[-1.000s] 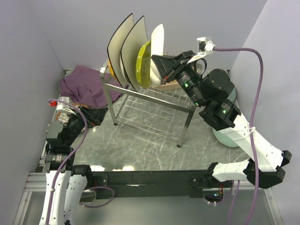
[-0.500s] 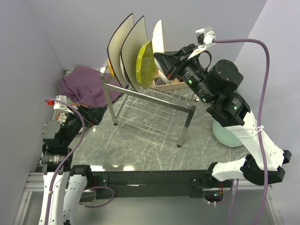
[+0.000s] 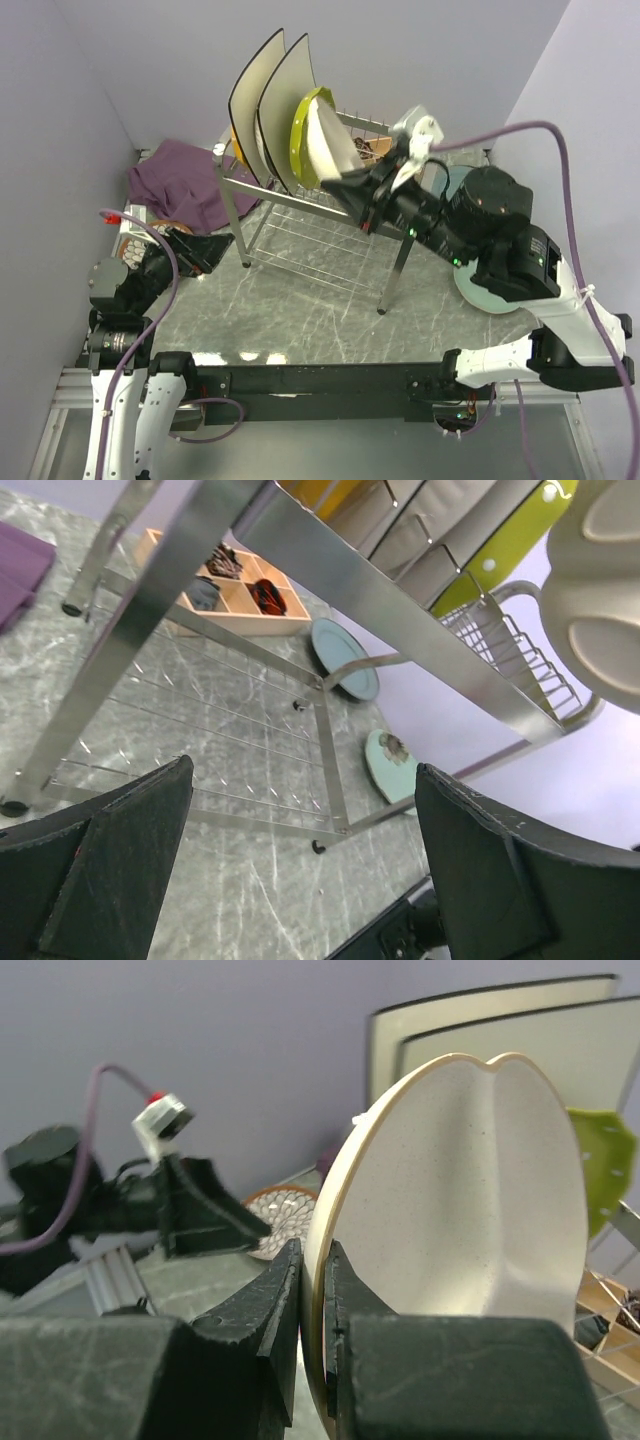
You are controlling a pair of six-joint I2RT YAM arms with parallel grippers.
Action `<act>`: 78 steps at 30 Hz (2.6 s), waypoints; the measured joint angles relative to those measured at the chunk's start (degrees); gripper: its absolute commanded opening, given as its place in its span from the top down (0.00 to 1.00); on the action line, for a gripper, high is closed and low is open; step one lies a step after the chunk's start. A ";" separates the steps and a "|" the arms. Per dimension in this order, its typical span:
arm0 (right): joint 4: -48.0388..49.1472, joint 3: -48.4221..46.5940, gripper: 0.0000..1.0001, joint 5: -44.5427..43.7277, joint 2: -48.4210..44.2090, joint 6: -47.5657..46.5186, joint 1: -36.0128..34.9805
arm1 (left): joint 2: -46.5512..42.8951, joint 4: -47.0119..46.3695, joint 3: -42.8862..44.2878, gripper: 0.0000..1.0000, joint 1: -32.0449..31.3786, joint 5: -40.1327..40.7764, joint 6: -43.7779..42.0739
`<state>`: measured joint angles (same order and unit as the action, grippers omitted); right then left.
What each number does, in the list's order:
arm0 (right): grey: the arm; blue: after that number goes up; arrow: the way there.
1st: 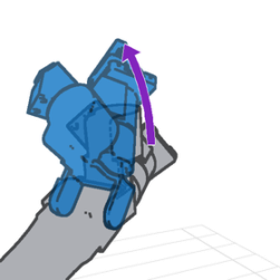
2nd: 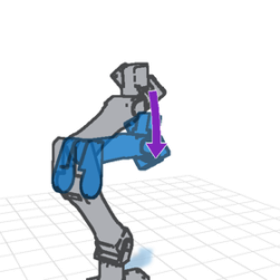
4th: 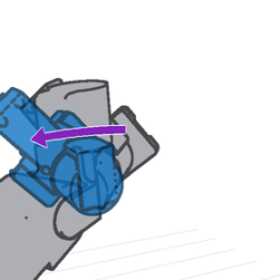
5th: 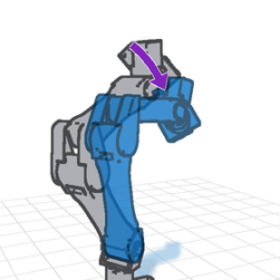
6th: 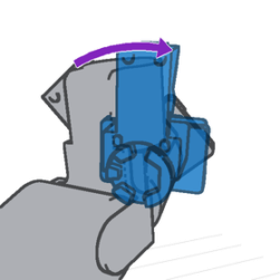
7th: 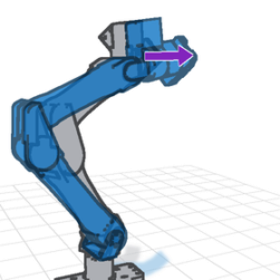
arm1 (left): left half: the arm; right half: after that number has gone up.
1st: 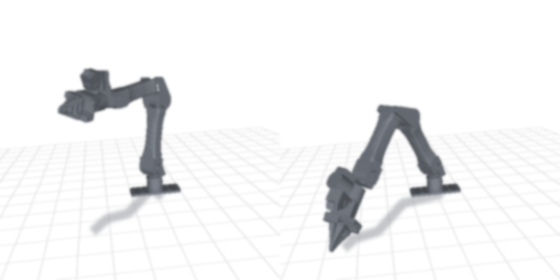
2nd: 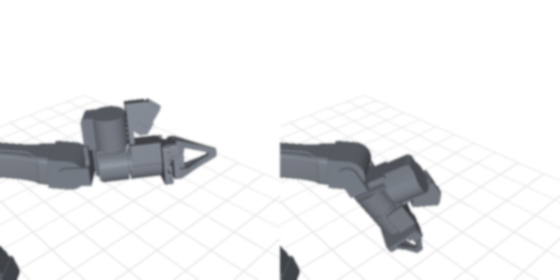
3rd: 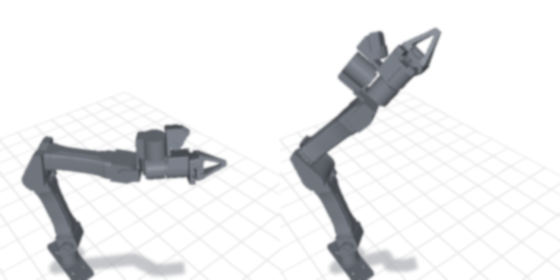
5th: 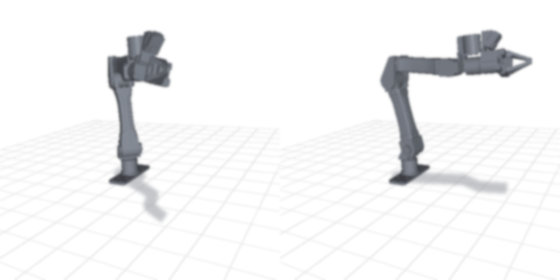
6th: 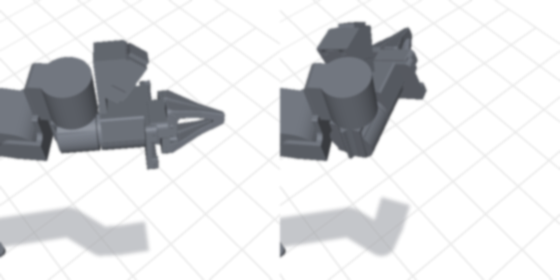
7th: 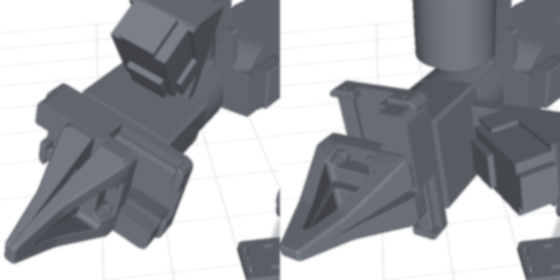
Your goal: Unload the plates from the dish rack
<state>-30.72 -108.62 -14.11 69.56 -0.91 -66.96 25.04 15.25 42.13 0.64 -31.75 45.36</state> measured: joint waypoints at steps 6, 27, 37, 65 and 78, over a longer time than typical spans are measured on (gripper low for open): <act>-0.81 -0.92 1.00 -10.56 0.35 -8.22 -14.62 | 0.37 0.24 0.00 0.04 0.00 -1.92 0.83; 7.26 5.29 1.00 -37.55 5.97 -23.39 -38.77 | 4.66 12.79 12.04 0.01 0.00 5.90 -1.92; 0.68 10.05 1.00 -26.77 12.28 -18.05 -40.15 | 10.21 19.63 25.99 0.00 0.00 21.73 -4.52; 18.29 47.19 1.00 -2.36 14.16 -27.56 -33.79 | 15.43 21.90 31.41 0.00 0.00 27.74 -9.22; 28.85 49.03 1.00 2.03 27.65 -31.41 -25.42 | 13.51 17.07 23.30 0.01 0.00 29.49 -10.19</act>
<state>-1.87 -59.59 -12.08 97.21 -32.32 -92.38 38.54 32.32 65.43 0.64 -2.26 35.18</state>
